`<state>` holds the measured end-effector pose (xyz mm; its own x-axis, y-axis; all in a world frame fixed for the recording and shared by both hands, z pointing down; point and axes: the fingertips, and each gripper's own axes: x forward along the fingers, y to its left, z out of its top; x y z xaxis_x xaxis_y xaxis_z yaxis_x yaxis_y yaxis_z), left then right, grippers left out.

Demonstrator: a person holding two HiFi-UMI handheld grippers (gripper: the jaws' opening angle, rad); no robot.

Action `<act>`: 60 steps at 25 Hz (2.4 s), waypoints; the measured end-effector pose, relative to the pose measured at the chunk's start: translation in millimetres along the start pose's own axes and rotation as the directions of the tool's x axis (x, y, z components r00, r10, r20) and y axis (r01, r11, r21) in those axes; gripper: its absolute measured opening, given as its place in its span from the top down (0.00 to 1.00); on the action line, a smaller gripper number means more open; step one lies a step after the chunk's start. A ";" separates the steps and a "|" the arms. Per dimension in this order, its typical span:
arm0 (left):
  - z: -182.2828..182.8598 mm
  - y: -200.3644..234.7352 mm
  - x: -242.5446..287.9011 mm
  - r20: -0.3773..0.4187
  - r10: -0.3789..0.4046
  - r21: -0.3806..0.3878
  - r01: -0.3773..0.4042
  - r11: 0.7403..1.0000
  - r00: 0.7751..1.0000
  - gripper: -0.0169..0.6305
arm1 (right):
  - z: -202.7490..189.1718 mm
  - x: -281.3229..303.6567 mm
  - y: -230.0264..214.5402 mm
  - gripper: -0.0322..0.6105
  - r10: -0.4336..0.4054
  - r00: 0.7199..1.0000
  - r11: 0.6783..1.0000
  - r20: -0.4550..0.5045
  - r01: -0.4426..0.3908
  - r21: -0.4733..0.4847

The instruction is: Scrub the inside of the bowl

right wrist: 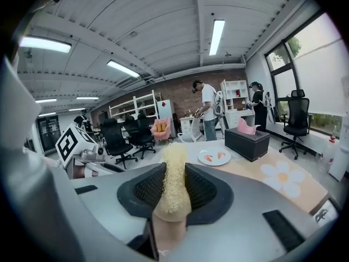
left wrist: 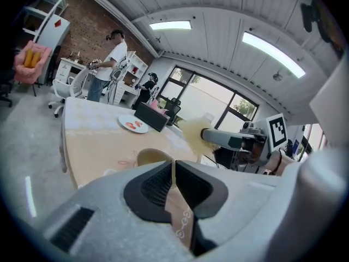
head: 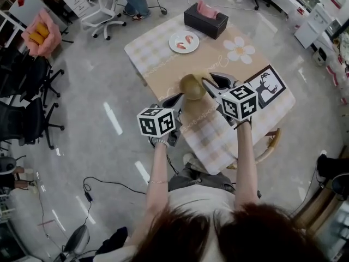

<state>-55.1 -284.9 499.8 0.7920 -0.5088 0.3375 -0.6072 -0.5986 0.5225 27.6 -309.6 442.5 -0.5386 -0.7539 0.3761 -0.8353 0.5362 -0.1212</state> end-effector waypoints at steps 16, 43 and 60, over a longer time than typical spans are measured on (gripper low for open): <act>-16.9 37.4 11.9 0.042 0.031 -0.287 -0.017 0.958 0.999 0.81 | -10.0 29.8 0.6 0.79 0.073 0.965 0.936 -0.250 -0.153 -0.317; -37.5 50.1 36.9 0.026 0.014 -0.603 0.004 0.797 1.000 0.77 | -40.8 64.4 12.0 0.79 0.149 0.731 0.517 -0.666 -0.632 -0.578; -48.1 50.5 43.5 -0.037 0.013 -0.632 -0.033 0.774 0.999 0.77 | -61.2 77.7 12.4 0.80 0.083 0.635 0.348 -0.768 -0.741 -0.574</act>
<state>-48.3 -307.5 578.5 0.7861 -0.4929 0.3730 -0.4562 -0.0554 0.8882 -17.9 -338.3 526.5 -0.3267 -0.1424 0.9343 0.1715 0.9632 0.2068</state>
